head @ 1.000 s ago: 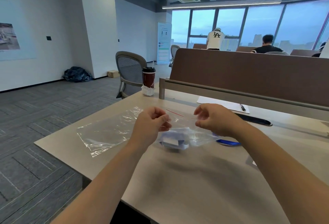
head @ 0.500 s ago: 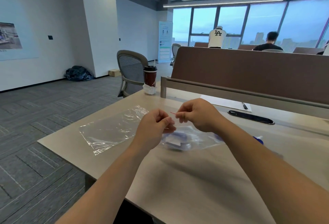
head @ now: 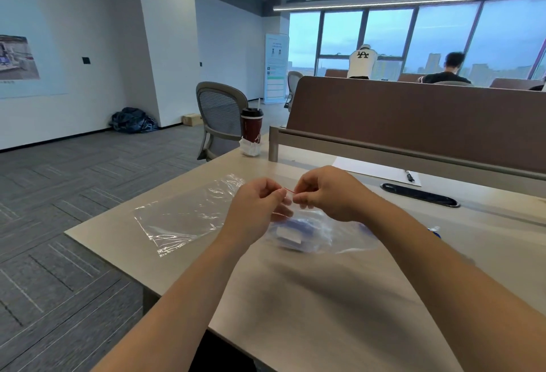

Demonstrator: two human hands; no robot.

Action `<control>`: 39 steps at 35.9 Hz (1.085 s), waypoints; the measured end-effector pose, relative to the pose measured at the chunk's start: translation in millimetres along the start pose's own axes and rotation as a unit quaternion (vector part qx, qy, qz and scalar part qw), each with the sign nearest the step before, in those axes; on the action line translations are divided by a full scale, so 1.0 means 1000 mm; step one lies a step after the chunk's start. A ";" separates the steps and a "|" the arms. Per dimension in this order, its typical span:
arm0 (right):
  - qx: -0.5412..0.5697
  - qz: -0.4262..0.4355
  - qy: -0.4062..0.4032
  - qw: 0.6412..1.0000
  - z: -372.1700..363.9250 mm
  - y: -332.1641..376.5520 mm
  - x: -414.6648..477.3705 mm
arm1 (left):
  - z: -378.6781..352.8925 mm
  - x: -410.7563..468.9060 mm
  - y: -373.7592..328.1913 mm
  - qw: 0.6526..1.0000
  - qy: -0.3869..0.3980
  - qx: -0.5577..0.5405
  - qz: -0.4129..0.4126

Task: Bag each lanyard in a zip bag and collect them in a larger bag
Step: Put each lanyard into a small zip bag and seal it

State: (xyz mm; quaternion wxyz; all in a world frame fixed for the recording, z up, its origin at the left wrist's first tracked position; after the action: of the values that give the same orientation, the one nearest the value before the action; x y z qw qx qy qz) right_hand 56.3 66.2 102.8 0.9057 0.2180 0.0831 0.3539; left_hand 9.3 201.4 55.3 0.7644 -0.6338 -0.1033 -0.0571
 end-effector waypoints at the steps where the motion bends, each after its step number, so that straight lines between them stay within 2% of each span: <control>1: 0.000 -0.001 0.004 1.000 0.000 0.000 0.000 | 0.000 0.000 0.000 1.000 0.002 0.011 0.000; 9: 0.039 -0.015 0.004 0.999 0.006 -0.008 0.000 | 0.007 0.000 0.003 0.997 -0.032 0.069 -0.029; 14: 0.072 -0.005 -0.007 0.997 0.010 -0.008 -0.003 | 0.004 -0.001 0.005 0.999 -0.020 0.036 -0.012; 27: 0.045 0.008 -0.033 0.998 0.007 -0.003 -0.001 | 0.004 0.000 0.003 0.998 -0.030 0.047 -0.018; 39: 0.047 -0.001 -0.007 0.999 0.001 0.002 0.004 | 0.001 0.001 0.003 0.993 -0.038 0.099 -0.059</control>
State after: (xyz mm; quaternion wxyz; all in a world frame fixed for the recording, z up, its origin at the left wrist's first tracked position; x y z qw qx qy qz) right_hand 58.1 69.6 104.7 0.8954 0.2627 0.0937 0.3472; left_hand 11.0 203.0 52.4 0.8141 -0.5498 -0.1745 -0.0676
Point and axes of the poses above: each hand's wrist, its own x-axis towards the middle knuckle, its own z-axis out of the back of the hand, y = z × x, the point moved 5 cm from there along x, towards the middle knuckle, and after that the axes turned 12 degrees about y, right-handed, at the moved point
